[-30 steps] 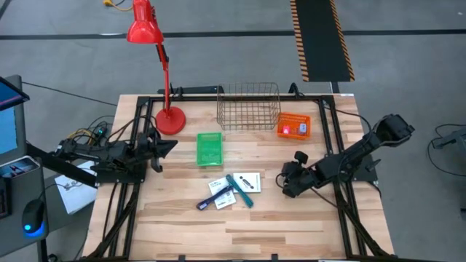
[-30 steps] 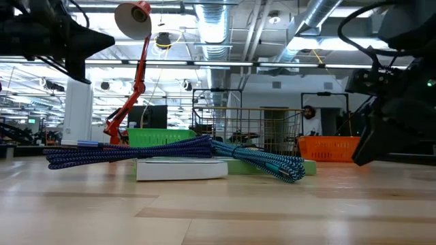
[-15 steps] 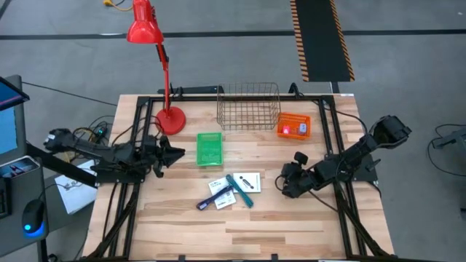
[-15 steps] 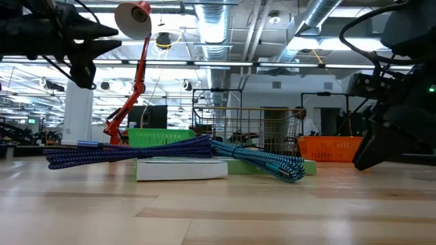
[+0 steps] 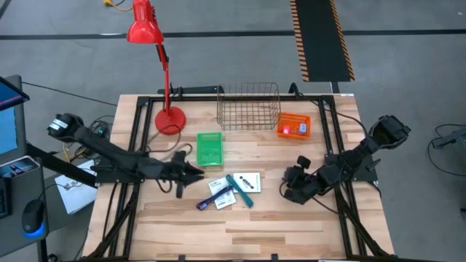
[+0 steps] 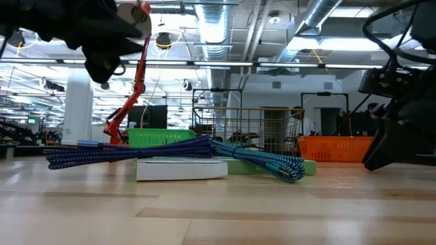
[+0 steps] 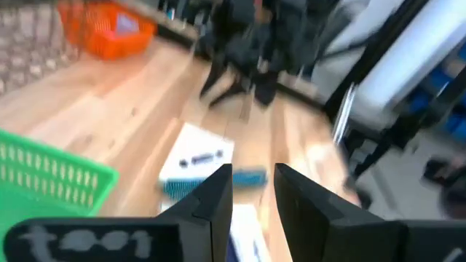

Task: Pick and place items into bin
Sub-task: Put the blue charger cable into the wire basket

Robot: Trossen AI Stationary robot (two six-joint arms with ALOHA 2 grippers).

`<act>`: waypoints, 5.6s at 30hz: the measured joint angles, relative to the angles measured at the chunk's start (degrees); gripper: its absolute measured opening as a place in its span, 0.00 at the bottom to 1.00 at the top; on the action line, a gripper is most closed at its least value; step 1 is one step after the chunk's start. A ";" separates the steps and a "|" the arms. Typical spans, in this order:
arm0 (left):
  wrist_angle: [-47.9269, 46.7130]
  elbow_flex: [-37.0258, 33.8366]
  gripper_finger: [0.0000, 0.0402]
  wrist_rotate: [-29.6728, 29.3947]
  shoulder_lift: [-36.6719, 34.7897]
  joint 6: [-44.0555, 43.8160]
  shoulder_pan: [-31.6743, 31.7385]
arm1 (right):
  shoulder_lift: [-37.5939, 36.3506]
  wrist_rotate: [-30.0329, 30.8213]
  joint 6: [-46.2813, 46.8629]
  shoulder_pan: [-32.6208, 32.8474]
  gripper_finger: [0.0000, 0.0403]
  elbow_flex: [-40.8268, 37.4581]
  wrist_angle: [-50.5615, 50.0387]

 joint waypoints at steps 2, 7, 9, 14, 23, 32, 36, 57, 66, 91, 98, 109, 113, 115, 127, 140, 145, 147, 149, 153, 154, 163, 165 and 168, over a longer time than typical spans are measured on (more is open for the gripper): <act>-3.40 2.79 0.23 0.39 3.33 -1.30 -0.75 | 0.00 0.04 2.18 1.30 0.30 0.00 0.16; -10.75 8.59 0.23 2.20 10.38 -6.76 -2.32 | 0.00 0.09 7.94 5.56 0.30 0.00 0.35; -13.19 10.42 0.23 2.76 12.56 -8.13 -2.84 | 0.00 0.60 9.98 7.40 0.30 0.00 0.38; -20.06 14.23 0.23 4.73 17.18 -10.59 -4.11 | 0.00 3.97 11.93 11.06 0.30 0.00 0.37; -27.23 20.30 0.23 4.90 25.94 -12.15 -6.03 | -0.02 4.35 7.31 9.28 0.30 0.00 -0.22; -34.51 26.21 0.30 5.74 33.29 -12.25 -6.16 | -0.02 4.13 5.32 6.51 0.30 0.02 -1.73; -35.19 27.00 0.33 5.90 33.81 -12.28 -6.16 | -0.04 4.13 3.92 6.55 0.29 0.04 -2.60; -38.55 27.00 0.35 6.47 33.81 -16.50 -6.16 | -0.07 4.15 3.77 3.74 0.29 0.07 -7.21; -38.17 27.00 0.35 7.37 33.81 -16.58 -6.16 | -0.06 4.13 3.77 3.34 0.29 0.05 -7.19; -33.03 27.17 0.33 10.25 41.34 -14.51 -6.09 | -0.07 4.10 3.89 3.34 0.29 0.07 -7.13; -34.08 27.58 0.18 9.80 41.46 -13.94 -6.22 | -0.07 4.15 3.88 3.34 0.29 0.07 -7.13; -49.36 40.64 0.07 3.37 41.99 -3.01 -6.56 | -0.07 4.20 3.88 3.32 0.29 0.07 -7.10; -56.41 48.32 0.04 -4.40 41.95 3.33 -6.15 | -0.07 4.35 3.82 3.32 0.29 0.07 -7.13; -60.97 52.50 0.04 -10.58 41.87 6.13 -5.70 | -0.06 4.35 3.43 3.32 0.29 0.07 -7.09; -77.33 72.24 0.04 -34.26 41.66 27.33 5.81 | -0.07 4.33 2.90 3.32 0.29 0.07 -6.64; -70.43 76.85 0.04 -18.62 41.72 47.19 26.96 | -0.05 4.33 2.87 3.32 0.29 0.07 -6.69; -66.01 76.06 0.04 -11.19 42.18 51.08 32.74 | -0.07 4.33 2.49 3.32 0.29 0.07 -6.71; -63.35 75.40 0.04 -8.64 42.16 52.42 34.34 | -0.07 4.33 2.40 3.27 0.29 0.07 -6.72; -62.57 75.30 0.04 -6.47 42.18 53.51 35.70 | -0.07 4.33 2.30 2.99 0.29 0.07 -6.91; -60.74 75.30 0.04 -2.86 42.18 56.16 37.56 | -0.07 4.33 1.37 2.00 0.29 0.07 -6.78; -60.43 75.30 0.04 -2.43 42.18 56.64 37.82 | -0.07 4.33 1.37 1.68 0.29 0.07 -6.80; -59.07 75.30 0.04 0.88 42.16 59.08 39.44 | -0.06 4.31 0.93 0.56 0.29 0.07 -6.73; -59.09 75.30 0.05 1.30 42.16 58.87 39.54 | -0.07 4.31 0.94 0.56 0.29 0.07 -6.73; -58.82 75.30 0.08 1.23 42.16 58.71 39.54 | -0.06 4.31 0.94 0.56 0.29 0.07 -6.73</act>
